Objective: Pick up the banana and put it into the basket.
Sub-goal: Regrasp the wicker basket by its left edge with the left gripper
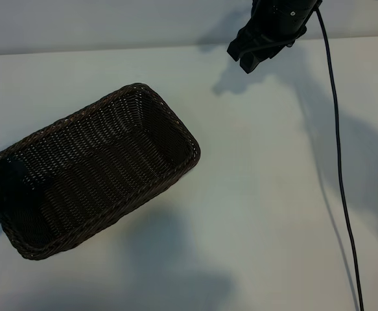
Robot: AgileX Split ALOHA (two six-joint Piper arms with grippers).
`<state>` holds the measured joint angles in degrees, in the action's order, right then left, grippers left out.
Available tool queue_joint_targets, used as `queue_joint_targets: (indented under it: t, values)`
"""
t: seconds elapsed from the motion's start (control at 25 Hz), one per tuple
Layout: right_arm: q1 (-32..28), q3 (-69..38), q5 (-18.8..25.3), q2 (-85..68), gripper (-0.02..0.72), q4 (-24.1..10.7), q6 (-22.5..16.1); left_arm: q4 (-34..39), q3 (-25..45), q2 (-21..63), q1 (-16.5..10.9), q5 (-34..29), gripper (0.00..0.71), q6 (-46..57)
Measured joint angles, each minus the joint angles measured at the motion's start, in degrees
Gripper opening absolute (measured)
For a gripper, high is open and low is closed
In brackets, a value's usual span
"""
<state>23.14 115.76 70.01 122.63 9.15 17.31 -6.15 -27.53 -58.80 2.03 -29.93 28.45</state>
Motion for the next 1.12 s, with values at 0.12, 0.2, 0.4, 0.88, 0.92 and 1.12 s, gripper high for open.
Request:
queue_joint_targets:
  t: [0.12,0.2,0.4,0.88,0.92,1.12]
  values:
    - [0.0,0.0,0.0,0.0,0.502,0.1,0.0,0.4,0.3,-0.1,0.0,0.9,0.541,1.3]
    - [0.0,0.0,0.0,0.0,0.502,0.1,0.0,1.9,0.3,-0.2,0.0,1.3,0.541,3.7]
    - [0.0,0.0,0.0,0.0,0.502,0.2,0.0,6.2,2.0,-0.2,0.0,1.9,0.541,9.5]
    - [0.0,0.0,0.0,0.0,0.502,0.6,0.0,6.6,6.6,-12.5,0.0,12.7,0.541,10.3]
    - [0.0,0.0,0.0,0.0,0.502,0.6,0.0,6.6,6.6,-13.9,0.0,13.8,0.541,10.3]
    - [0.0,0.0,0.0,0.0,0.502,0.6,0.0,6.6,6.6,-19.6,0.0,18.3,0.538,10.3]
